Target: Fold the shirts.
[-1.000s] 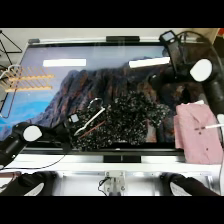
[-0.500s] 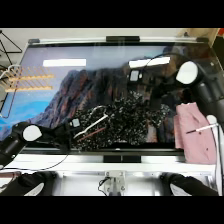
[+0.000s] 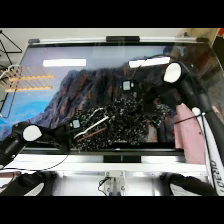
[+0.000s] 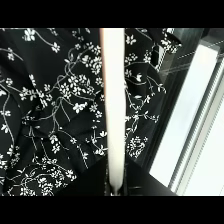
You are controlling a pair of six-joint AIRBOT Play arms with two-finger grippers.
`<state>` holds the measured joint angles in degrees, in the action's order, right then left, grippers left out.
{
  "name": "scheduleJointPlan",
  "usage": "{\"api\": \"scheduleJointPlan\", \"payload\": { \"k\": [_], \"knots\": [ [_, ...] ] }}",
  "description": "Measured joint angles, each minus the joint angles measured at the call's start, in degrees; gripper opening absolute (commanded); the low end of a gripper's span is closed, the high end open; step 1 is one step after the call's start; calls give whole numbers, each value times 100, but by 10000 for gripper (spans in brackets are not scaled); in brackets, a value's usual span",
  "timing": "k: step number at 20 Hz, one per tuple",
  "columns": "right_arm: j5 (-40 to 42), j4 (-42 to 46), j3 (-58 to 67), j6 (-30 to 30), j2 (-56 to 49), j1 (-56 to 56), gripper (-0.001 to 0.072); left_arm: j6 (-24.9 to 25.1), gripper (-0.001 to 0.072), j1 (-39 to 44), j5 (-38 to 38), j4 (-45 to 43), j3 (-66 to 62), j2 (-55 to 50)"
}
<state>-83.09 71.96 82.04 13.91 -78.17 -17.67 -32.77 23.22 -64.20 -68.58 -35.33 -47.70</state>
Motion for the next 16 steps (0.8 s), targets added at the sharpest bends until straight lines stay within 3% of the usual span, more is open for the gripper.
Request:
{"api": "scheduleJointPlan", "payload": {
  "k": [3,4,7,8,9,11,12,14,16],
  "knots": [
    [-179,-66,0,-70,-195,0,629,7,43,0,22,0,0,0],
    [-243,-96,0,-81,-254,0,562,11,44,0,35,0,0,0],
    [-439,-118,2,-223,-358,-4,99,-9,45,-4,118,4,0,-9],
    [-599,-127,-2,-212,-372,-15,64,-9,48,-7,168,-42,0,-13],
    [-577,-162,2,-199,-385,-13,64,-7,90,-4,151,-42,2,-20],
    [-634,-267,2,-79,-393,7,63,46,518,-2,236,0,0,-46],
    [-721,-334,0,-46,-387,-4,62,46,637,7,343,50,-2,-59],
    [-901,-378,2,-76,-321,-7,62,42,694,2,564,-4,-2,-66],
    [-1108,-369,2,-66,-232,4,62,22,694,-4,789,-190,-26,-35]
  ]
}}
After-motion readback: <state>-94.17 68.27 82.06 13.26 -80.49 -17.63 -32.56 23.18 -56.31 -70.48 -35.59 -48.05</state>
